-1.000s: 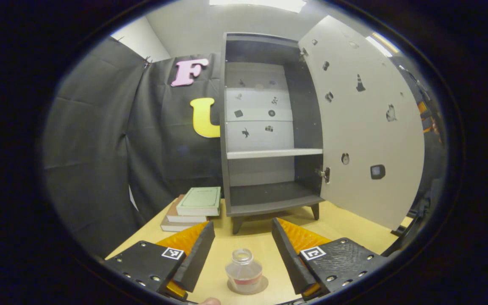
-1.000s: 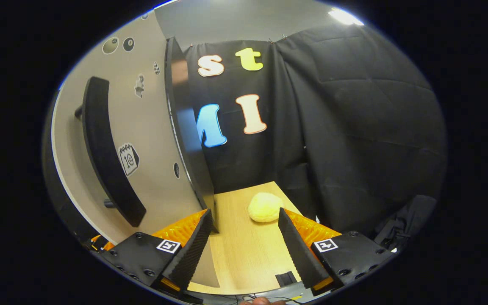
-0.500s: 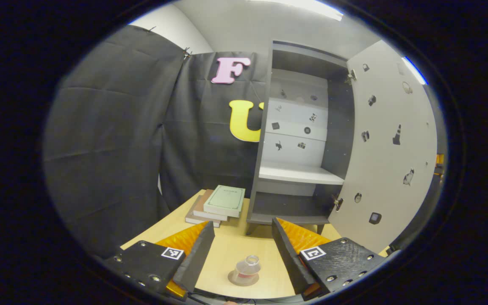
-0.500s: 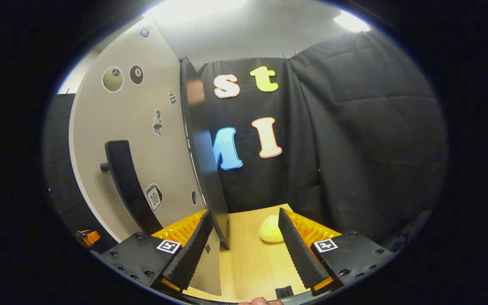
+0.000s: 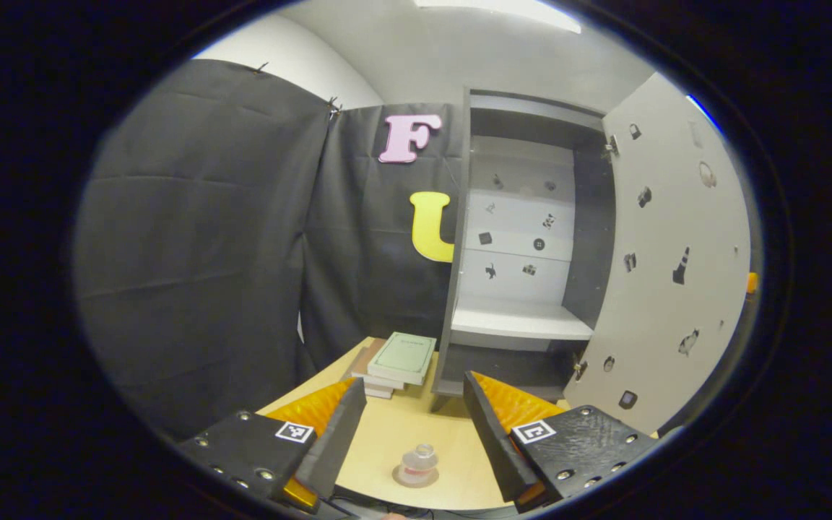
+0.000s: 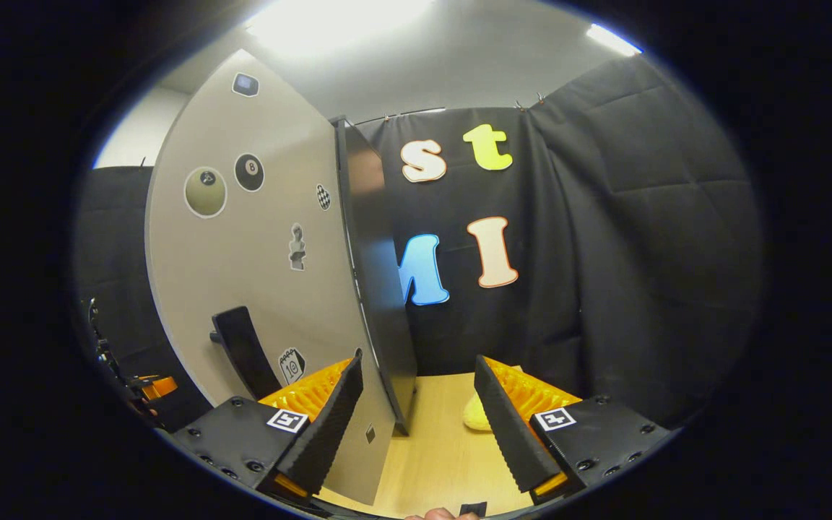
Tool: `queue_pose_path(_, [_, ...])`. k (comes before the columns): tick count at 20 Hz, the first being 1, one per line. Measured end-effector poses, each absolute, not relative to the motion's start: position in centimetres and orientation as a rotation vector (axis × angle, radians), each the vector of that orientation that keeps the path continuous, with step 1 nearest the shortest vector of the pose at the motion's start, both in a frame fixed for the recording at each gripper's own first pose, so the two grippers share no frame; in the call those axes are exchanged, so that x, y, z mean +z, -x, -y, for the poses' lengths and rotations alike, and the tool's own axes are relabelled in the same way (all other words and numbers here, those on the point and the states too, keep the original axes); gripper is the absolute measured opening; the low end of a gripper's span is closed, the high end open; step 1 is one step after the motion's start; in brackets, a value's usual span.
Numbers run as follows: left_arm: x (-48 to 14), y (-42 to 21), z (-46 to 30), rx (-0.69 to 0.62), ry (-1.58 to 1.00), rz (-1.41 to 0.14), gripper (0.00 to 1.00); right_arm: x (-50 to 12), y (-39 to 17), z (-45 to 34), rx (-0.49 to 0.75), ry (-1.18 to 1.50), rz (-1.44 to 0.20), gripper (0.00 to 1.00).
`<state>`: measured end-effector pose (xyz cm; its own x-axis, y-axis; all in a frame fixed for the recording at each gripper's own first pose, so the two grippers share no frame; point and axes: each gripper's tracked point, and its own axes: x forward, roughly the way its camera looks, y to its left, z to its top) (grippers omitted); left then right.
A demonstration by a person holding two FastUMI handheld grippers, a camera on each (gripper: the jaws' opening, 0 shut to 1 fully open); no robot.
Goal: Open the cabinet door with the right hand, grasp the bottle in the cabinet with the left hand and place it on the coaster, then close the cabinet door with the right hand.
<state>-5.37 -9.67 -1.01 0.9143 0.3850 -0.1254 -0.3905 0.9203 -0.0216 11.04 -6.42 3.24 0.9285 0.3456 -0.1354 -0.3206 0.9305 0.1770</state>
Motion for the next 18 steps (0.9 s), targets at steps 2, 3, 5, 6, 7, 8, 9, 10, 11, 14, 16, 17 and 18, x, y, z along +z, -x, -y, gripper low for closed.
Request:
queue_pose_path(2, [-0.5, 5.0, 10.2, 0.403, 0.059, -0.104, 0.82, 3.6, -11.2, 5.5, 0.373, -0.178, -0.174, 0.98])
queue_pose_path(3, [-0.4, 4.8, 10.5, 0.393, 0.057, -0.1, 0.84, 3.8, -11.2, 4.9, 0.389, -0.184, -0.171, 0.98])
queue_pose_path(5, [-1.1, 3.8, 10.0, 0.385, 0.01, -0.116, 0.82, 4.3, -10.8, 3.4, 0.42, -0.153, -0.15, 0.98])
queue_pose_path(6, [-1.6, 3.4, 9.3, 0.388, -0.013, -0.125, 0.82, 4.1, -10.6, 2.7, 0.43, -0.121, -0.153, 0.98])
queue_pose_path(7, [-1.7, 2.7, 9.0, 0.373, -0.023, -0.123, 0.82, 4.0, -10.3, 2.1, 0.431, -0.089, -0.154, 0.98])
queue_pose_path(8, [-1.8, 2.1, 9.0, 0.35, -0.024, -0.121, 0.82, 4.3, -10.1, 2.0, 0.414, -0.05, -0.133, 0.98])
queue_pose_path(9, [-1.8, 1.6, 8.6, 0.329, -0.021, -0.119, 0.82, 4.8, -10.2, 1.7, 0.392, -0.012, -0.111, 0.89])
queue_pose_path(10, [-1.9, 1.3, 7.8, 0.311, -0.017, -0.123, 0.82, 4.8, -9.9, 1.6, 0.371, 0.008, -0.102, 0.87])
queue_pose_path(11, [-1.8, 1.1, 7.1, 0.293, -0.015, -0.125, 0.82, 4.8, -9.7, 1.2, 0.349, 0.014, -0.102, 0.95])
queue_pose_path(14, [-1.3, 0.5, 4.3, 0.248, -0.067, -0.141, 0.82, 4.1, -8.0, -1.5, 0.316, -0.06, -0.121, 0.96])
queue_pose_path(16, [-0.8, 0.1, 2.8, 0.217, -0.111, -0.137, 0.82, 4.1, -7.0, -4.4, 0.321, -0.109, -0.124, 0.96])
queue_pose_path(17, [-0.8, -0.1, 2.2, 0.201, -0.116, -0.136, 0.82, 4.2, -6.6, -5.7, 0.322, -0.119, -0.122, 0.96])
queue_pose_path(18, [-1.0, -0.2, 1.7, 0.181, -0.111, -0.136, 0.82, 4.5, -6.5, -7.1, 0.32, -0.12, -0.114, 0.96])
